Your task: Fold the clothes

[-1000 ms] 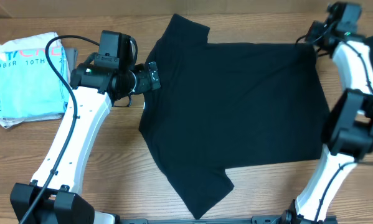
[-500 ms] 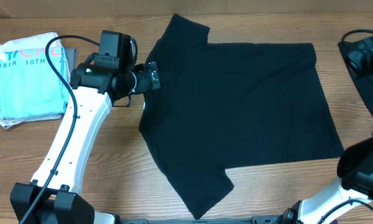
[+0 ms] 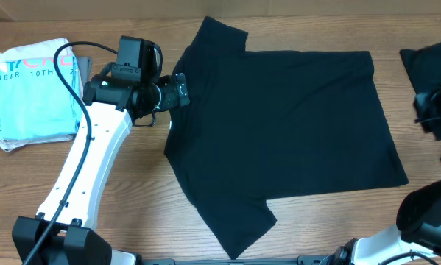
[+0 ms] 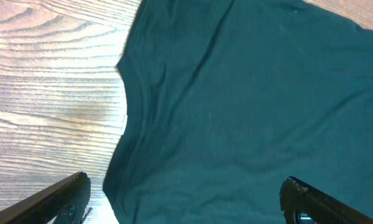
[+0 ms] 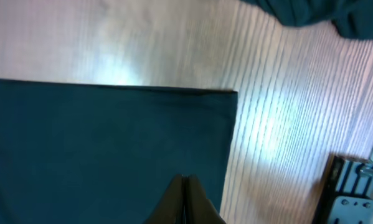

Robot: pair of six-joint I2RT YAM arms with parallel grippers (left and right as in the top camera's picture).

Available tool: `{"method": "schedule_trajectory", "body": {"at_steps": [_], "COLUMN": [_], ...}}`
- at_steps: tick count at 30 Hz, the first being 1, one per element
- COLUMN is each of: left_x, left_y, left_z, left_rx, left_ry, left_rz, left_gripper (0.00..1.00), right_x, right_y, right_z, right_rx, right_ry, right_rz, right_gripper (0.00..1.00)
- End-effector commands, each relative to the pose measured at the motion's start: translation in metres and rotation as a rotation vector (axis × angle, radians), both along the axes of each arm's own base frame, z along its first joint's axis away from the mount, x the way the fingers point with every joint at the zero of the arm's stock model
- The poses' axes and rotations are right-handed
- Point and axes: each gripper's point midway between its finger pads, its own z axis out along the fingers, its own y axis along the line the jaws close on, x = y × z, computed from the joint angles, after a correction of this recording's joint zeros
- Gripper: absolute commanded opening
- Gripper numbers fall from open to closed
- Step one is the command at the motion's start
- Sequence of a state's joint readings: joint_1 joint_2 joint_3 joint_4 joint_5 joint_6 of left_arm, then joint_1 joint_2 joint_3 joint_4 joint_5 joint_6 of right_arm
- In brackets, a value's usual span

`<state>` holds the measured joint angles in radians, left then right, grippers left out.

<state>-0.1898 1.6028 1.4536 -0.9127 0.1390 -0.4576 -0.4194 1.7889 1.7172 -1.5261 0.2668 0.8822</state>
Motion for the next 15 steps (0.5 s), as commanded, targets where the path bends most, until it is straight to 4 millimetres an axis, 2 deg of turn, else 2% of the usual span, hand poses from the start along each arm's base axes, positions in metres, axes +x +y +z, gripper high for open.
{"method": "schedule_trajectory", "body": {"at_steps": [1, 10, 13, 15], "left_x": [-0.001, -0.001, -0.001, -0.001], "left_y": [-0.003, -0.003, -0.003, -0.003], "left_z": [0.0, 0.0, 0.0, 0.0], "left_rx": [-0.003, -0.003, -0.003, -0.003], "left_ry": [0.0, 0.0, 0.0, 0.0], "left_rz": [-0.016, -0.015, -0.015, -0.015], "left_gripper": [1.0, 1.0, 1.0, 1.0], "right_x": [-0.021, -0.055, -0.059, -0.054], "right_y": [-0.001, -0.015, -0.013, -0.01], "right_z": [-0.033, -0.125, -0.154, -0.169], "right_rx": [0.009, 0.052, 0.114, 0.161], "right_ry": [0.085, 0.112, 0.059, -0.002], "right_rz": [-0.053, -0.078, -0.036, 0.023], "right_gripper": [0.04, 0.04, 0.04, 0.04]}}
